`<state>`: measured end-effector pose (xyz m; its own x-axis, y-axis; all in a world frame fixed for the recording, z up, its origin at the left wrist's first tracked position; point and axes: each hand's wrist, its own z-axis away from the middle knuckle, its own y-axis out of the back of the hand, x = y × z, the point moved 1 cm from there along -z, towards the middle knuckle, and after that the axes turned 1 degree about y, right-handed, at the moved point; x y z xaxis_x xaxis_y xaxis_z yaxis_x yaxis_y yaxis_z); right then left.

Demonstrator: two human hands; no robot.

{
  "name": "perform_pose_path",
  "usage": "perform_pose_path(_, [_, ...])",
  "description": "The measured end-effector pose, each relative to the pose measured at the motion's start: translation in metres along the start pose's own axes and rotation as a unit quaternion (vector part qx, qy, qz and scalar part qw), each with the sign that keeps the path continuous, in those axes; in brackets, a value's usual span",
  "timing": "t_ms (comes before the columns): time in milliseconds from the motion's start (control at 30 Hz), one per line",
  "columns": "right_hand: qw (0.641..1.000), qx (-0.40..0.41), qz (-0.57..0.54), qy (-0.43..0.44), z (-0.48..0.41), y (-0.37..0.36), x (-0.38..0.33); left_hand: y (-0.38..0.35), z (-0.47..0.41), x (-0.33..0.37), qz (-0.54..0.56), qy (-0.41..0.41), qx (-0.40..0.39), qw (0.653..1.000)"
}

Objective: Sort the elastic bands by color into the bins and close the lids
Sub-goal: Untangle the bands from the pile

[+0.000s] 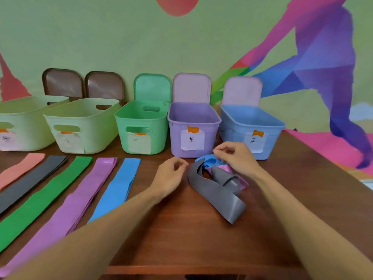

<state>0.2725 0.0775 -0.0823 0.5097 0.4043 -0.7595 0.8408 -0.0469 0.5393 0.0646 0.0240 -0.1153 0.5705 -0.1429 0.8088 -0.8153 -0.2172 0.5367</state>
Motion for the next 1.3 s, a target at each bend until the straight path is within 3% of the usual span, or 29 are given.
perform_pose_path(167, [0.997, 0.025, -0.071, -0.012, -0.003, -0.007, 0.01, -0.021, -0.034, -0.005, -0.054, 0.004, -0.008, 0.999])
perform_pose_path(333, [0.998, -0.001, -0.058, -0.011, -0.007, -0.01, 0.021, -0.03, -0.043, -0.014, -0.141, -0.016, -0.032, 0.989])
perform_pose_path(767, [0.998, -0.051, 0.019, 0.006, -0.003, -0.022, 0.023, -0.027, -0.039, -0.016, 0.034, -0.039, 0.004, 0.999])
perform_pose_path(1033, [0.997, -0.022, -0.061, 0.052, -0.003, -0.013, -0.007, -0.002, -0.032, 0.019, 0.221, -0.027, 0.037, 0.974])
perform_pose_path(1300, [0.984, -0.035, -0.125, 0.124, -0.005, 0.007, -0.062, 0.025, -0.028, 0.061, 0.218, -0.079, 0.056, 0.971])
